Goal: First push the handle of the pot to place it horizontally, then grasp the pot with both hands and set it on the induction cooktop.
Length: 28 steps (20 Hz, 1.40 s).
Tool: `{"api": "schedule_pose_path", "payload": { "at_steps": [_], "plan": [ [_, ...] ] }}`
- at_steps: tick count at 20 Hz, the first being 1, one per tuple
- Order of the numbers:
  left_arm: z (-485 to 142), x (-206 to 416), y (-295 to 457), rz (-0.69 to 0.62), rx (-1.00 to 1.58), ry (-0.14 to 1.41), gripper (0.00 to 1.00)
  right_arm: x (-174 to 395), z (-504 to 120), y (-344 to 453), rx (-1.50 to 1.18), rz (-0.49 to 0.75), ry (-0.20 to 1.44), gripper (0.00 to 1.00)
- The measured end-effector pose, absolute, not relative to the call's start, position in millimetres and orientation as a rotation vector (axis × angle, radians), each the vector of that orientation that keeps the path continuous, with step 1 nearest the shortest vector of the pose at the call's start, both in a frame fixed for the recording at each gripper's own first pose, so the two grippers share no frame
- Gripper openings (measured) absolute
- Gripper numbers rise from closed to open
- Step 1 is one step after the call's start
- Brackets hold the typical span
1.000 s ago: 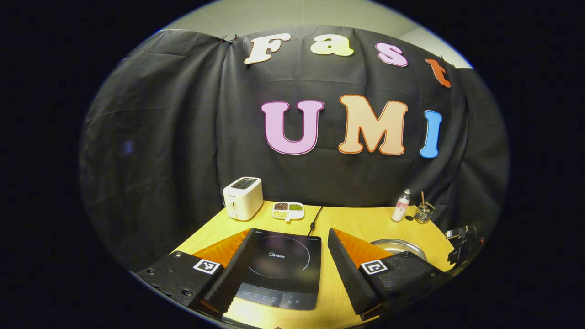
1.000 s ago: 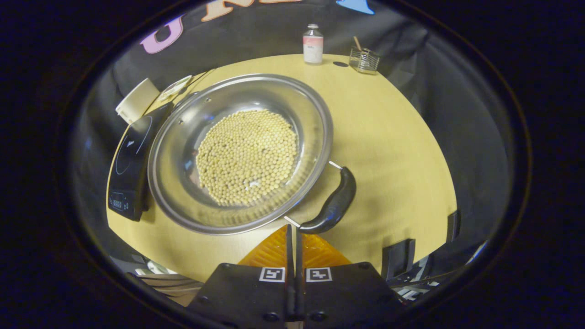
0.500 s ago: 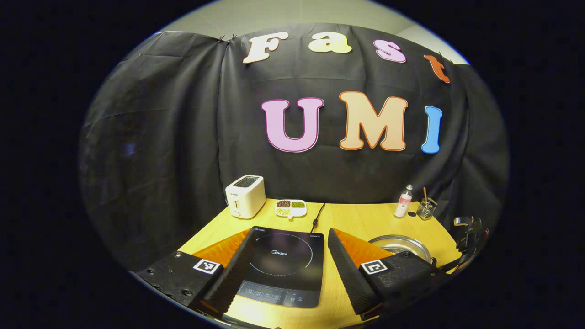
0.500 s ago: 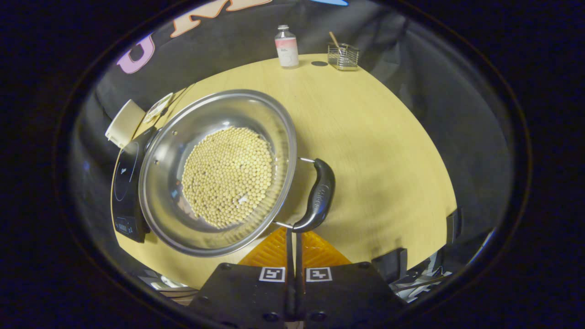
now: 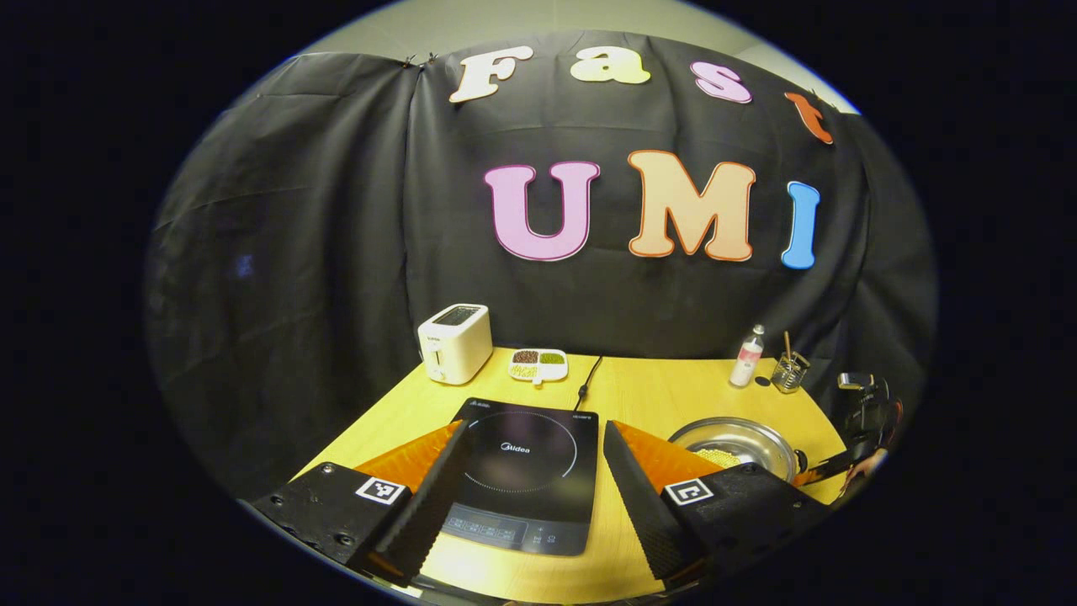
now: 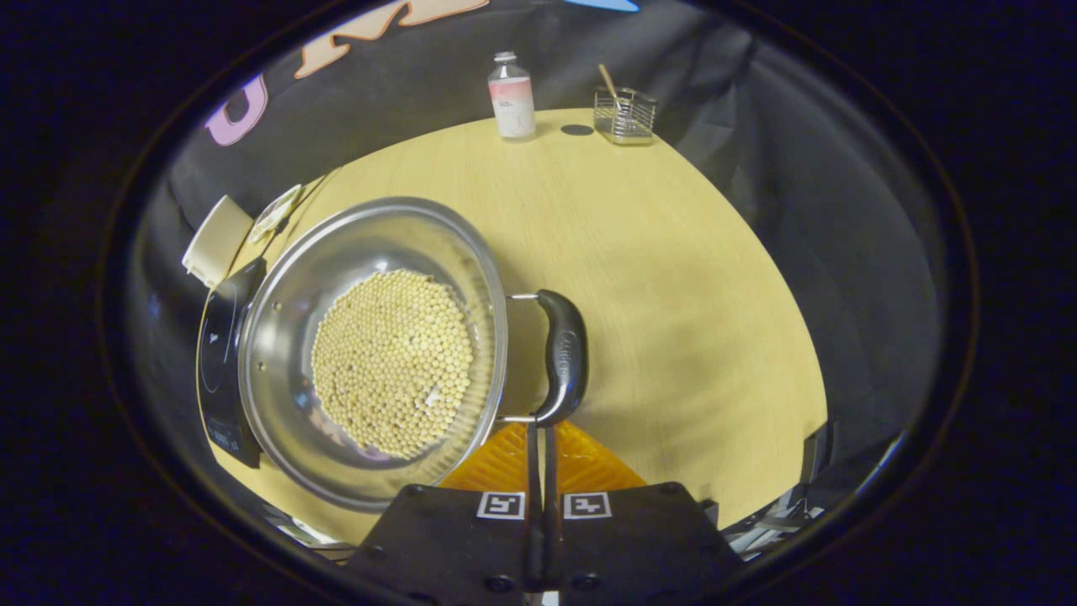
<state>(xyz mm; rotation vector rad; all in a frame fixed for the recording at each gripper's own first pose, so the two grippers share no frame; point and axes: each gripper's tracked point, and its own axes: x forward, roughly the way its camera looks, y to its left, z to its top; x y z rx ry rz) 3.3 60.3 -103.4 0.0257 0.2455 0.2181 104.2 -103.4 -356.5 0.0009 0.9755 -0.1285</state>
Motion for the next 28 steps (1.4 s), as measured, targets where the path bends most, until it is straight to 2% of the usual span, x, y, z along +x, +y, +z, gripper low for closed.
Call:
{"api": "schedule_pose_path", "payload": {
  "at_steps": [1, 2, 8, 9, 13, 14, 18, 19, 21, 25, 26, 27, 28],
  "plan": [
    [-107, 3, 59, 0.219, 0.026, 0.258, 0.99, 107, -356, -104, 0.0, -0.128, 0.974, 0.02],
    [-112, 3, 58, 0.22, 0.025, 0.271, 0.96, 111, -355, -105, -0.002, -0.128, 0.973, 0.02],
    [-126, 12, 46, 0.224, -0.006, 0.309, 0.96, 129, -352, -109, 0.008, -0.123, 0.963, 0.03],
    [-128, 14, 43, 0.223, -0.01, 0.316, 0.96, 130, -353, -109, 0.013, -0.124, 0.965, 0.0],
    [-139, 21, 33, 0.217, -0.015, 0.348, 0.96, 124, -356, -116, 0.013, -0.117, 1.005, 0.02],
    [-143, 24, 30, 0.21, -0.017, 0.356, 0.97, 122, -357, -120, 0.007, -0.108, 1.004, 0.0],
    [-167, 34, 22, 0.198, -0.022, 0.434, 0.96, 113, -351, -147, 0.028, -0.121, 1.025, 0.77],
    [-173, 38, 20, 0.193, -0.029, 0.451, 0.97, 111, -348, -149, 0.059, -0.115, 1.027, 0.81],
    [-183, 45, 14, 0.179, -0.054, 0.484, 0.97, 109, -340, -151, 0.123, -0.098, 1.026, 0.94],
    [-206, 57, 5, 0.155, -0.085, 0.582, 0.97, 113, -324, -152, 0.142, -0.068, 1.026, 0.94],
    [-211, 60, 3, 0.143, -0.083, 0.606, 0.97, 116, -320, -151, 0.141, -0.054, 1.026, 0.98],
    [-216, 64, 1, 0.122, -0.083, 0.636, 0.97, 120, -317, -149, 0.143, -0.041, 1.025, 0.94],
    [-221, 68, -4, 0.098, -0.091, 0.663, 0.96, 125, -312, -146, 0.152, -0.024, 1.025, 0.94]
  ]
}}
